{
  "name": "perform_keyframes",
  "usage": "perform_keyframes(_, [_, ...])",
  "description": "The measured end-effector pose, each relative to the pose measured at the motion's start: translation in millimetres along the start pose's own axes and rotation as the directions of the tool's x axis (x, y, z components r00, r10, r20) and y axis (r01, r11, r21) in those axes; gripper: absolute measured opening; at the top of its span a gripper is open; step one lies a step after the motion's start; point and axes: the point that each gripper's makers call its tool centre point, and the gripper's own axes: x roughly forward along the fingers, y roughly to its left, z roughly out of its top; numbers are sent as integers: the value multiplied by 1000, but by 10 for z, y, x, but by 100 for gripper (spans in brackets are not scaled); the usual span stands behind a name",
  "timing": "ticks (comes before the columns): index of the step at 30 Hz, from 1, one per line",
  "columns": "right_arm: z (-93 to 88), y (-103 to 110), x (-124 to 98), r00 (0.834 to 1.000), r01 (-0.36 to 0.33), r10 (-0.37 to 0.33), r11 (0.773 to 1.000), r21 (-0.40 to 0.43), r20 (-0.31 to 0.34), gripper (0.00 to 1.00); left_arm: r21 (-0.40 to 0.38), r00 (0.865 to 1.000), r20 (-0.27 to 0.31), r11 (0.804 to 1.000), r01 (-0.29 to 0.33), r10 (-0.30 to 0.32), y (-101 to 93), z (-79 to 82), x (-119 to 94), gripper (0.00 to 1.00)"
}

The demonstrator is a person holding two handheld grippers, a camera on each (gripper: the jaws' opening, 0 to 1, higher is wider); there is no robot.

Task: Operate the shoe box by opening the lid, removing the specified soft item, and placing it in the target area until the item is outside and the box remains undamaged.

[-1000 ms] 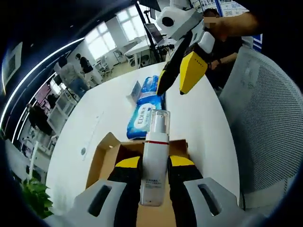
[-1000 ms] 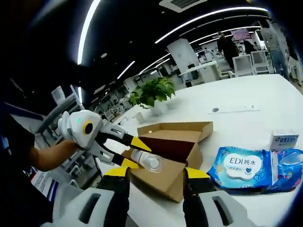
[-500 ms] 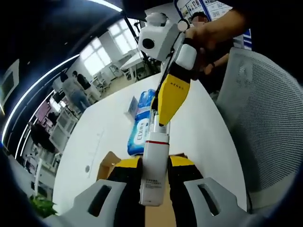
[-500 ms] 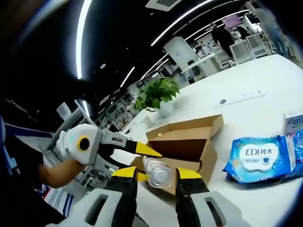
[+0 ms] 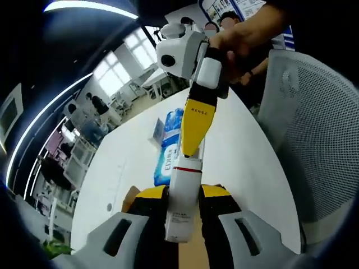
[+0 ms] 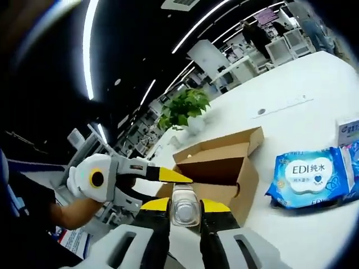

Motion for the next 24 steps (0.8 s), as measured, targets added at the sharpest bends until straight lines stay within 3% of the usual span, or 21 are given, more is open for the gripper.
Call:
perform_keyframes(14, [60,2,-36,1000,-7,6,997,74,12,14,19,999,32,1000,0,0,61,64,-20,22])
perform_keyframes(20, [96,27,-31,1000,-13,11,997,79,22,14,-46,999,44,999,-9,11,128,44,-55,32])
perform_keyframes(24, [131,25,-30,1000,-13,12,997,72,25,14,-102,998,64,995,-3,10,135,39,-97,33])
